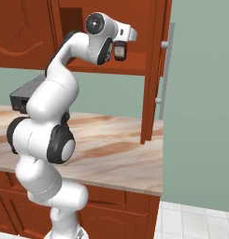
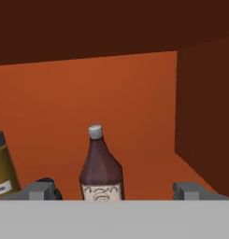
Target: Collect the turmeric, ketchup, and shaker from the cabinet and place them next to the stove.
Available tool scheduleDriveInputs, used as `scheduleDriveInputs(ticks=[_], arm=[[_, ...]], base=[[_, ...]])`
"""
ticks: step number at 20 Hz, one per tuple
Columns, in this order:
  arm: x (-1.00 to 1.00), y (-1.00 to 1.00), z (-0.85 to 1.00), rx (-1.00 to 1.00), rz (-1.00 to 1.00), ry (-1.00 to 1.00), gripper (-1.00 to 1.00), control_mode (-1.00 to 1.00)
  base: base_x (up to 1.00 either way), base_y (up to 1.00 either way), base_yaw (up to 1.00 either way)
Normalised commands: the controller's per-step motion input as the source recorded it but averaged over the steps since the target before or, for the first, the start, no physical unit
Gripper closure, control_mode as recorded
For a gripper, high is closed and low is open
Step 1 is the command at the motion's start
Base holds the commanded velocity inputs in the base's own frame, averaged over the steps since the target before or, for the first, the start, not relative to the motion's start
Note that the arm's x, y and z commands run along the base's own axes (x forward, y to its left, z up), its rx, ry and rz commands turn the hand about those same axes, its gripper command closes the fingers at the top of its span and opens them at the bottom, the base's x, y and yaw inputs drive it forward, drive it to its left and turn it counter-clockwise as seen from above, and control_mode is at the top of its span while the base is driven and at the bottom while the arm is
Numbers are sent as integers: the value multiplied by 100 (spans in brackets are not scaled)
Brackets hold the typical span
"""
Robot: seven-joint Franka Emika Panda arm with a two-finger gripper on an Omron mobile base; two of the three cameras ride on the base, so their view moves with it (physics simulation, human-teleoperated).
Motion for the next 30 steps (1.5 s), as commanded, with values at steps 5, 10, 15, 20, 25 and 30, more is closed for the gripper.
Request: scheduleDriveInputs(ticks=[5, 10, 15, 20, 25, 30], arm=[[5, 1, 6, 0, 0, -2, -100, -100], [10, 22, 0, -2, 0, 0, -100, -100], [25, 4, 0, 0, 1, 0, -100, -100], [30, 0, 0, 0, 3, 0, -100, -100], [29, 2, 0, 0, 4, 1, -100, -100], [26, 0, 0, 0, 4, 0, -100, -100]], base=[[0, 0, 0], [0, 0, 0], [0, 0, 0], [0, 0, 0], [0, 0, 0], [0, 0, 0]])
